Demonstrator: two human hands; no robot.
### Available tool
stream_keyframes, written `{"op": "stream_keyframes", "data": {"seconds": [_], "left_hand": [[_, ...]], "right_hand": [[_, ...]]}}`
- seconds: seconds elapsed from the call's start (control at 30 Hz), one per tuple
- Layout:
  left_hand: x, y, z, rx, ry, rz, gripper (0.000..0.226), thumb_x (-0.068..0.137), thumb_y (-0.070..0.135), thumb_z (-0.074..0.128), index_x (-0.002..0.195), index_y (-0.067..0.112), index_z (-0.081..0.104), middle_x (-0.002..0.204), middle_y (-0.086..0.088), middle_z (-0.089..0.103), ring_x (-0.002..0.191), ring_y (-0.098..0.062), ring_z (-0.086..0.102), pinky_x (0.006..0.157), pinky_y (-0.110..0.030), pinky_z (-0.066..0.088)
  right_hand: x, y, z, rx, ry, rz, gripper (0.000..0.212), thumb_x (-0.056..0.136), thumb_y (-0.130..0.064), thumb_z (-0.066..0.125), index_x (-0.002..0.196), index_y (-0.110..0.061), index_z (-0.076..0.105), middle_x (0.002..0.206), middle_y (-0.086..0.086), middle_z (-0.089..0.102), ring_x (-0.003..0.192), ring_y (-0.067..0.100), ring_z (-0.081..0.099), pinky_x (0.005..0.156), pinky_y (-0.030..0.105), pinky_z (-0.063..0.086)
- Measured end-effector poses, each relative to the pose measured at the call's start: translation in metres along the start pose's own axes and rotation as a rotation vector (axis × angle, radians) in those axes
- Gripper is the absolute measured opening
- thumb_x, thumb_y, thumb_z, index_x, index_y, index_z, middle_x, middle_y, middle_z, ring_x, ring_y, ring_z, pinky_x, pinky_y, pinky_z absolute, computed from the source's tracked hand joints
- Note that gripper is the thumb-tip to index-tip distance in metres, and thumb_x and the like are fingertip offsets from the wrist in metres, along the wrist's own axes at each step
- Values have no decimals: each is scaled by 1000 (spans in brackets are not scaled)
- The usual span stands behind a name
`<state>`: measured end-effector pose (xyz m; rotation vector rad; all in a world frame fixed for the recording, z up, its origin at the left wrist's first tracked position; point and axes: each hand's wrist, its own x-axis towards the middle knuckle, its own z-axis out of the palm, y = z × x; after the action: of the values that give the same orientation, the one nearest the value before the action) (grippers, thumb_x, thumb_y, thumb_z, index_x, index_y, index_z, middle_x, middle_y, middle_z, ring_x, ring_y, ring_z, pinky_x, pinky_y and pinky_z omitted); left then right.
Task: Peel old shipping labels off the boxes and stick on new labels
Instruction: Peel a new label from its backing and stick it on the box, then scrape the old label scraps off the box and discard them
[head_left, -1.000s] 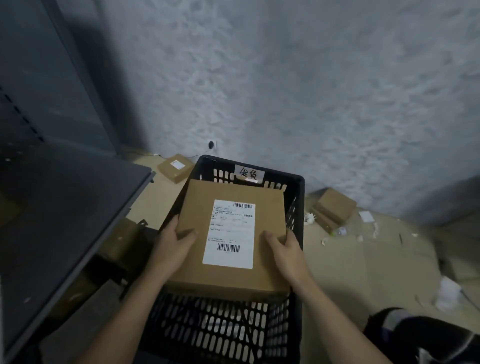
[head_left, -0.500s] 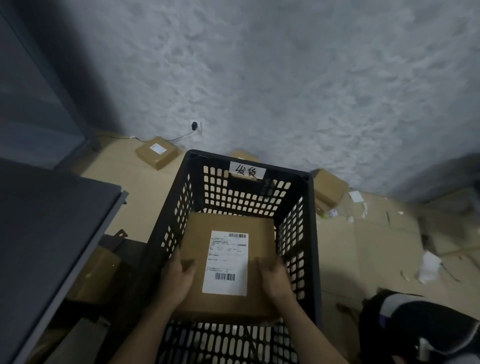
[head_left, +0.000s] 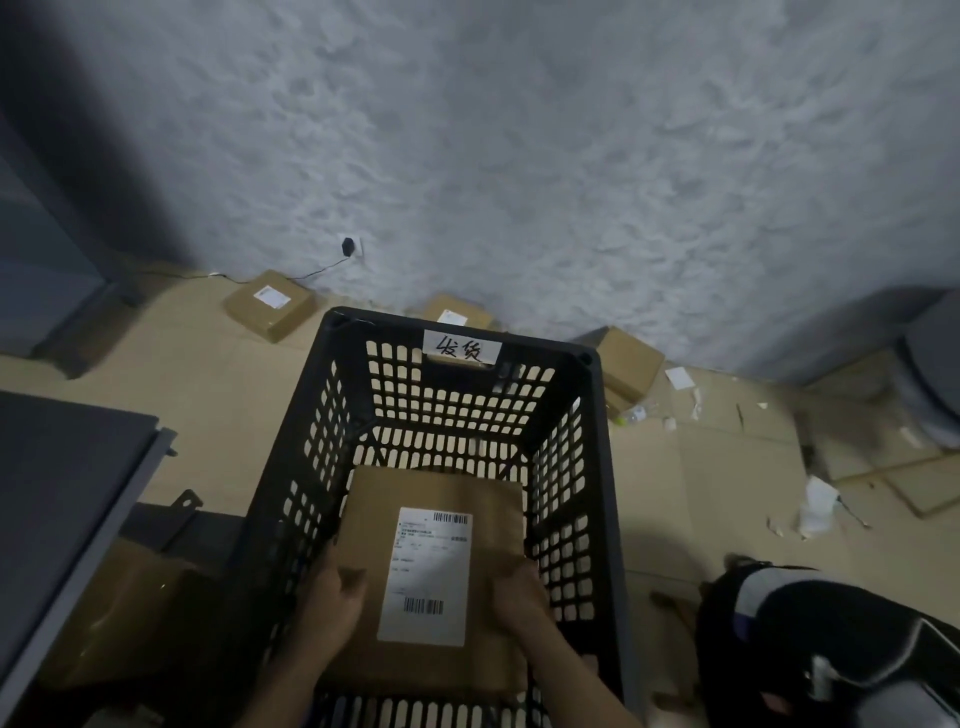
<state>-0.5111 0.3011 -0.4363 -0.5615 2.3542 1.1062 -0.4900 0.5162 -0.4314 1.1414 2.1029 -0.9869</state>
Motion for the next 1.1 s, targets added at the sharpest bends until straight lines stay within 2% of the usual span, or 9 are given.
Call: {"op": "stream_keyframes", "data": {"seconds": [0.2, 0.33, 0.5, 0.6, 0.7, 0.8, 0.87, 1.0, 1.1], "left_hand": [[5, -13, -2, 44, -52, -3, 68, 93, 17, 61, 153, 21, 29, 134, -8, 53, 122, -26, 54, 100, -49, 48], [-3, -2, -6, 69, -25, 64, 59, 92, 14, 61, 146, 23, 38, 120, 2, 56, 108, -15, 57, 93, -40, 52], [-22, 33, -18, 102, -22, 141, 34, 95, 20, 58, 128, 25, 53, 113, 4, 60, 87, -7, 62, 78, -31, 57], [-45, 58, -37, 127, -8, 225, 41, 99, 24, 54, 139, 24, 49, 126, 0, 61, 87, -6, 65, 69, -22, 53], [-87, 82, -62, 171, 103, 332, 42, 100, 28, 52, 141, 23, 51, 136, 2, 57, 113, -9, 59, 88, -24, 49], [-142, 97, -86, 195, 291, 432, 31, 100, 29, 52, 130, 27, 58, 118, 11, 61, 105, -5, 59, 82, -19, 48], [-185, 102, -103, 187, 455, 466, 31, 101, 31, 49, 131, 27, 57, 121, 13, 60, 109, -4, 57, 86, -20, 47], [-271, 89, -135, 159, 759, 458, 34, 102, 33, 45, 132, 27, 58, 125, 13, 60, 109, -4, 56, 90, -27, 49], [-331, 58, -154, 124, 898, 429, 31, 100, 34, 46, 126, 28, 61, 119, 13, 62, 106, -4, 55, 87, -29, 50]], "right_hand": [[-2, 8, 7, -50, -5, -23, 31, 100, -20, 44, 129, -9, 48, 126, 12, 59, 115, 27, 59, 97, 38, 50], [4, 8, 5, -41, 13, -67, 35, 92, -33, 53, 122, -16, 53, 115, 9, 64, 102, 25, 63, 89, 40, 54], [-32, -21, -33, -99, 6, -410, 18, 99, -28, 51, 103, -16, 64, 98, 0, 70, 84, 14, 66, 64, 22, 53], [-59, -41, -61, -131, 61, -565, 22, 100, -26, 48, 109, -12, 64, 100, 2, 69, 86, 16, 65, 66, 22, 53], [-96, -65, -84, -192, 101, -778, 26, 98, -29, 52, 119, -18, 62, 104, 0, 69, 87, 13, 67, 75, 33, 59], [-146, -84, -103, -276, 207, -1058, 37, 98, -37, 53, 132, -22, 58, 127, -2, 63, 108, 13, 63, 88, 33, 56], [-183, -95, -110, -308, 243, -1262, 41, 98, -37, 53, 135, -21, 56, 132, -1, 61, 112, 13, 61, 91, 29, 53], [-261, -106, -113, -338, 121, -1601, 38, 97, -39, 52, 131, -23, 60, 125, -6, 63, 100, 6, 61, 80, 17, 45], [-320, -104, -97, -299, -28, -1777, 40, 94, -44, 50, 127, -25, 63, 121, -9, 64, 105, 8, 60, 87, 25, 50]]}}
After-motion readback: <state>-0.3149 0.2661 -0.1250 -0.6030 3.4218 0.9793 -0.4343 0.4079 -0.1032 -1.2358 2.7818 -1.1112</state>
